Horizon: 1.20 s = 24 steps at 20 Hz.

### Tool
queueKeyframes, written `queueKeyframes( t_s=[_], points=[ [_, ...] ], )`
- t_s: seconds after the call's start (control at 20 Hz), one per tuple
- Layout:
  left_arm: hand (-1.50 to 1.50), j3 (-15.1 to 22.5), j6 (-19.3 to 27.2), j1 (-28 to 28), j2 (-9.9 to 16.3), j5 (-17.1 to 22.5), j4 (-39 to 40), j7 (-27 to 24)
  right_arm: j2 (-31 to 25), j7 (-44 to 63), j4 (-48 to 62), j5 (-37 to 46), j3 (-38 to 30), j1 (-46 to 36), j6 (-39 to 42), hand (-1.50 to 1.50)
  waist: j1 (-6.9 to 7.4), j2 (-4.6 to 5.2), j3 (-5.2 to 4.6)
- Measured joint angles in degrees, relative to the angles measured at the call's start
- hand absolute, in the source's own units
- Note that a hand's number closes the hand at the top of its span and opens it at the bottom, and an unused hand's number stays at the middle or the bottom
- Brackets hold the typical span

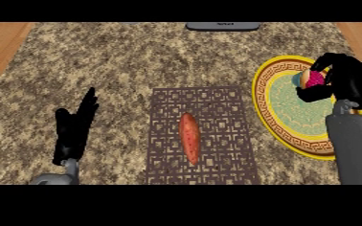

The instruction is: Pick the cupcake from the placemat and place it in the plate

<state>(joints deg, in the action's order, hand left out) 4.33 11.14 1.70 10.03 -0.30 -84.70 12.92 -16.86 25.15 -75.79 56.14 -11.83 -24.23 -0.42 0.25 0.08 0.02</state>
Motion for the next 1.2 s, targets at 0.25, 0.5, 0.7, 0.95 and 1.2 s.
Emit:
queueKeyframes(
  t_s=[0.25, 0.5, 0.7, 0.95, 1.2],
  points=[
    [0.00, -0.12, 0.36, 0.83, -0.58, -0.74, 1.01, 0.03, -1.04, -2.52, 7.07, -4.09, -1.19, -0.33, 5.56, -1.50, 0.05, 0.02, 0.00],
    [0.00, -0.65, -0.54, -0.54, -0.68, -0.90, 1.25, -1.62, -2.62, -6.99, 10.28, -7.84, -1.84, -0.20, 9.81, -1.50, 0.00, -0.03, 0.00],
    [0.00, -1.07, -0.71, -0.32, -0.86, -0.85, 1.62, -1.79, -2.99, -15.26, 10.21, -13.06, -4.49, 0.31, 8.84, -1.50, -0.22, -0.06, 0.02],
    [0.00, -1.34, -0.72, -0.33, -0.77, -0.73, 1.22, -0.98, 0.80, -21.92, 5.85, -24.31, -11.77, 0.03, 6.09, -1.50, -0.92, -0.34, 0.06],
    [0.00, -1.28, -0.73, -0.50, -1.01, -1.05, 1.07, -1.18, 1.26, -25.58, 3.50, -35.47, -19.09, 2.26, 8.52, -1.50, -0.92, -0.29, 0.01]
  ],
)
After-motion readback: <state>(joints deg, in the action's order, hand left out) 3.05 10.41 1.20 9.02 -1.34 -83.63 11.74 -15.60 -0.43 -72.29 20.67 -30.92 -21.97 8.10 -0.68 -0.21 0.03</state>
